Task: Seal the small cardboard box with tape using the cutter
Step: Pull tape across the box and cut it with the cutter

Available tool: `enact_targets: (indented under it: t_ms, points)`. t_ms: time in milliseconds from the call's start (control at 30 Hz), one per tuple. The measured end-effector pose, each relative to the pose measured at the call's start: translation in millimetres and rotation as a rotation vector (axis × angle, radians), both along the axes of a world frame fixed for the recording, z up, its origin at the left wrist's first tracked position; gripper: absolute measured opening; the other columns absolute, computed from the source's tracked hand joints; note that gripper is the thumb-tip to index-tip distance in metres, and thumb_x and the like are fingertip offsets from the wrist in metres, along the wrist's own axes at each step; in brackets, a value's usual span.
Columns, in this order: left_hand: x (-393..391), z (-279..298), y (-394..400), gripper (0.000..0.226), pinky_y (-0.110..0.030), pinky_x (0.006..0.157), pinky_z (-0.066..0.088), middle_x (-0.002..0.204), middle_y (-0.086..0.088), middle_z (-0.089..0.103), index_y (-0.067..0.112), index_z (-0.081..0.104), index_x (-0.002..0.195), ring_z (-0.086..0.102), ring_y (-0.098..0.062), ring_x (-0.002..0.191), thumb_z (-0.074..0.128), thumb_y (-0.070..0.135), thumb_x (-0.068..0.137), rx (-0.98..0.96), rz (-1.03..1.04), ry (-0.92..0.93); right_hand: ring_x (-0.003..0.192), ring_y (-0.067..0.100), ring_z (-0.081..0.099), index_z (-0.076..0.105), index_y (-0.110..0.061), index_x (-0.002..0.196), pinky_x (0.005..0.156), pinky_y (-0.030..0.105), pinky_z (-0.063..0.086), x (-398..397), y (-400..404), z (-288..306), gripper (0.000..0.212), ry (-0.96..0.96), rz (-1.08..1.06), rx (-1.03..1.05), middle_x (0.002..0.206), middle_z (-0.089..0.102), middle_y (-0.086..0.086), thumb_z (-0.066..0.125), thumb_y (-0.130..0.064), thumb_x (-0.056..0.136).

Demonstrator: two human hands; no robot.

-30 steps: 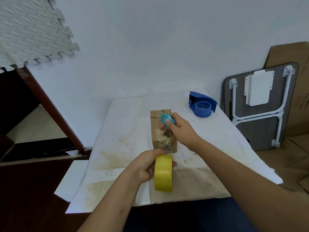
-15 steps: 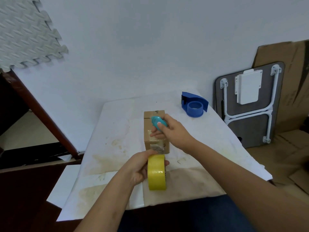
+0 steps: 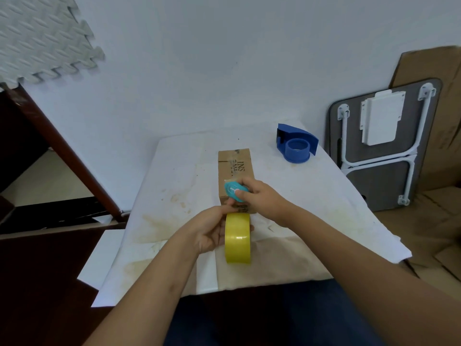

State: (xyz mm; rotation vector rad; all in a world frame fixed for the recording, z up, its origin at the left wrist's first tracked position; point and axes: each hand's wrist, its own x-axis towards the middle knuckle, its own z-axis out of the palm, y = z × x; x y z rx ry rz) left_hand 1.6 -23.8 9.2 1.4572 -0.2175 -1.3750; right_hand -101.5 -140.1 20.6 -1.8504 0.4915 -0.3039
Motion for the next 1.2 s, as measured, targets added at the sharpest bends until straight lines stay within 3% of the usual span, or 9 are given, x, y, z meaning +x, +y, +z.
enact_targets:
  t_ms: [133, 233, 367, 433, 600, 767, 900, 1033, 1200]
  points:
    - [2, 4, -1, 0.028, -0.045, 0.090, 0.055, 0.104, -0.016, 0.076, 0.009, 0.067, 0.117, 0.075, -0.030, 0.087, 0.061, 0.025, 0.094, -0.022, -0.009, -0.011, 0.092, 0.004, 0.057, 0.052, -0.023, 0.117, 0.081, 0.021, 0.046, -1, 0, -5, 0.019, -0.027, -0.004, 0.023, 0.092, 0.062, -0.014, 0.045, -0.023, 0.100]
    - [1, 3, 0, 0.029, -0.048, 0.098, 0.051, 0.108, -0.018, 0.075, 0.009, 0.067, 0.118, 0.072, -0.032, 0.094, 0.061, 0.023, 0.093, -0.029, 0.002, -0.016, 0.103, 0.012, 0.060, 0.052, -0.020, 0.121, 0.087, 0.023, 0.049, 1, -3, -6, 0.022, -0.013, 0.003, 0.042, 0.102, 0.066, -0.006, 0.046, -0.024, 0.100]
    - [-2, -1, 2, 0.035, -0.046, 0.092, 0.054, 0.109, -0.026, 0.072, 0.004, 0.064, 0.123, 0.074, -0.030, 0.086, 0.061, 0.020, 0.092, -0.026, 0.029, 0.009, 0.089, 0.023, 0.073, 0.050, -0.009, 0.121, 0.077, 0.026, 0.059, -2, -11, 7, 0.024, -0.084, -0.012, 0.213, 0.101, 0.072, 0.011, 0.045, -0.020, 0.101]
    - [-4, -1, 1, 0.035, -0.044, 0.084, 0.056, 0.109, -0.027, 0.072, 0.003, 0.062, 0.123, 0.075, -0.028, 0.079, 0.062, 0.017, 0.091, -0.043, 0.059, 0.019, 0.075, 0.018, 0.073, 0.050, -0.012, 0.119, 0.072, 0.027, 0.058, -5, -17, 15, 0.021, -0.024, -0.024, 0.055, 0.093, 0.072, 0.005, 0.044, -0.021, 0.101]
    - [-9, 0, -1, 0.031, -0.038, 0.073, 0.060, 0.102, -0.023, 0.074, 0.003, 0.063, 0.120, 0.074, -0.025, 0.068, 0.057, 0.012, 0.092, -0.061, 0.095, 0.039, 0.050, -0.005, 0.061, 0.054, -0.017, 0.106, 0.047, 0.006, 0.044, -9, -25, 24, 0.013, 0.140, 0.052, -0.341, 0.076, 0.065, -0.009, 0.047, -0.025, 0.100]
    - [-14, 2, -2, 0.025, -0.035, 0.070, 0.059, 0.096, -0.020, 0.074, 0.004, 0.067, 0.113, 0.072, -0.023, 0.063, 0.057, 0.011, 0.091, -0.080, 0.118, 0.040, 0.060, 0.006, 0.058, 0.055, -0.016, 0.104, 0.065, 0.025, 0.050, -9, -25, 25, 0.018, 0.206, 0.112, -0.515, 0.068, 0.061, -0.010, 0.046, -0.031, 0.099]
    - [-15, 1, -3, 0.028, -0.037, 0.071, 0.058, 0.098, -0.021, 0.073, 0.003, 0.066, 0.116, 0.072, -0.023, 0.064, 0.060, 0.010, 0.090, -0.083, 0.143, 0.020, 0.062, 0.006, 0.052, 0.047, -0.020, 0.093, 0.060, 0.023, 0.040, -6, -24, 32, 0.010, 0.307, 0.229, -0.614, 0.068, 0.051, -0.012, 0.046, -0.028, 0.099]
    - [-15, 2, -3, 0.026, -0.041, 0.079, 0.056, 0.101, -0.023, 0.073, 0.003, 0.065, 0.115, 0.072, -0.024, 0.065, 0.059, 0.012, 0.092, -0.078, 0.163, 0.024, 0.063, 0.006, 0.050, 0.051, -0.017, 0.110, 0.057, 0.022, 0.039, 4, -23, 40, 0.016, 0.445, 0.306, -0.722, 0.083, 0.054, -0.004, 0.045, -0.027, 0.099]
    - [-14, 2, -2, 0.029, -0.038, 0.068, 0.060, 0.097, -0.023, 0.074, 0.001, 0.062, 0.120, 0.072, -0.026, 0.064, 0.054, 0.013, 0.095, -0.054, 0.173, 0.026, 0.061, 0.006, 0.047, 0.051, -0.013, 0.106, 0.054, 0.023, 0.035, 16, -19, 49, 0.016, 0.564, 0.374, -0.874, 0.093, 0.054, 0.002, 0.044, -0.025, 0.099]
